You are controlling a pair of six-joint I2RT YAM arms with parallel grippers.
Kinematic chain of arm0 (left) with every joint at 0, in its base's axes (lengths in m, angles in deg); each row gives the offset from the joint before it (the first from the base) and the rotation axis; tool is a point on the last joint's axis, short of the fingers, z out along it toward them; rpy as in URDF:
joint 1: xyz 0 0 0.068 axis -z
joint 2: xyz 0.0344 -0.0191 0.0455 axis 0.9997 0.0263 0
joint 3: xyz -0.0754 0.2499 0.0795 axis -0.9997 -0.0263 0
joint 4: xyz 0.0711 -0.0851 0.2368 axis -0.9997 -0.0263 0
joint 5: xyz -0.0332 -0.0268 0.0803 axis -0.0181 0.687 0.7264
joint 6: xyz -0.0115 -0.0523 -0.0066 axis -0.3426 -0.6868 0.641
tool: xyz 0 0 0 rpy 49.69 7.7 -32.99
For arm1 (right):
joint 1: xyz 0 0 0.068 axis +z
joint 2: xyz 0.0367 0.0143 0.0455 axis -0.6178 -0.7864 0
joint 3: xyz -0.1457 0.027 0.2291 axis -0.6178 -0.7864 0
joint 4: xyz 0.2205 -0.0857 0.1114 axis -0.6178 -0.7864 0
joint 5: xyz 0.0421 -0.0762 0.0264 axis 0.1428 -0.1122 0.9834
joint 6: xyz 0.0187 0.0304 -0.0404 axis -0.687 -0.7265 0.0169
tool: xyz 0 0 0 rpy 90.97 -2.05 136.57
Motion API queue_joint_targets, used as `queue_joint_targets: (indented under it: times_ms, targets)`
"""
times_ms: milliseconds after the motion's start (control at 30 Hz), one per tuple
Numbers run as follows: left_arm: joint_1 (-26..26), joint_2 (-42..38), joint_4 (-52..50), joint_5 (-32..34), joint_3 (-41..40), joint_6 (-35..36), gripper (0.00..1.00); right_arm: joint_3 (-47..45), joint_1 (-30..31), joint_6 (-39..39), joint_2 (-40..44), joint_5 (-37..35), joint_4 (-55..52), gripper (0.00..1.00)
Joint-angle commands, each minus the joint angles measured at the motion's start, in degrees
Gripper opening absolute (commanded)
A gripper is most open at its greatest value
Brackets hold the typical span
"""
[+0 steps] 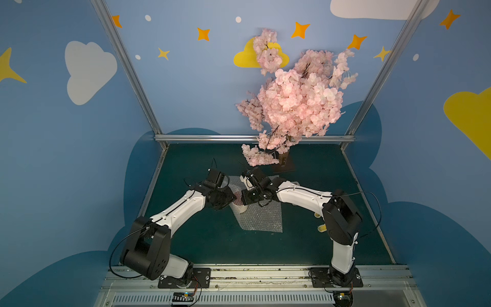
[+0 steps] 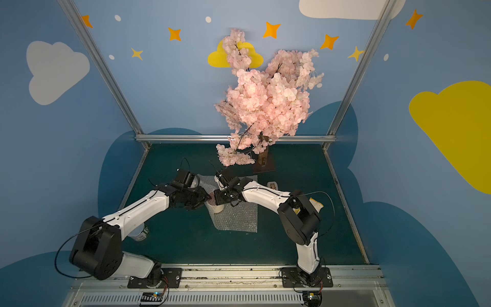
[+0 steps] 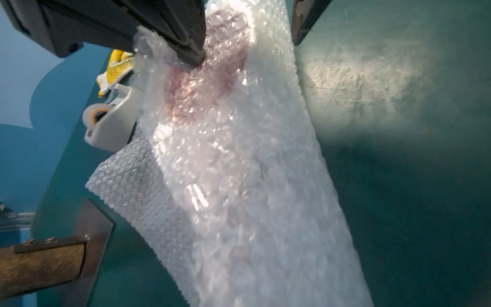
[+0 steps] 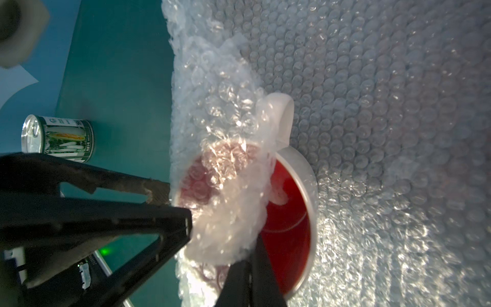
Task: Wrap mugs in bubble wrap
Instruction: Wrap the mug in bubble wrap.
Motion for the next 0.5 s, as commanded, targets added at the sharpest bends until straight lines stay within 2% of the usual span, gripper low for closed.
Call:
queue_joint_targets:
  times_ms: [0, 133, 333, 433, 467]
  targets:
    - [0.2, 3.63, -0.04, -1.02, 0.84, -0.18, 0.45, 0.71, 0.24, -1.02, -0.92, -1.42, -1.15, 0.0]
    - [0.48, 5.98, -0.34, -1.14, 1.02, 0.18, 0.34, 1.99, 0.58, -0.99, -1.31, -2.29, -2.27, 0.0]
    - [0.85, 8.34, -1.34, -0.86, 2.65, 1.2, 0.32, 3.32, 1.22, -0.53, -1.71, -3.77, -3.74, 0.0]
    - [0.82, 9.11, -3.86, 1.15, 4.53, 2.89, 0.19, 3.34, 1.23, -0.56, -1.29, -3.86, -4.12, 0.01]
    - [0.77, 9.53, -4.92, 1.99, 5.37, 3.59, 0.14, 3.34, 1.15, -0.48, -0.96, -3.76, -4.14, 0.07]
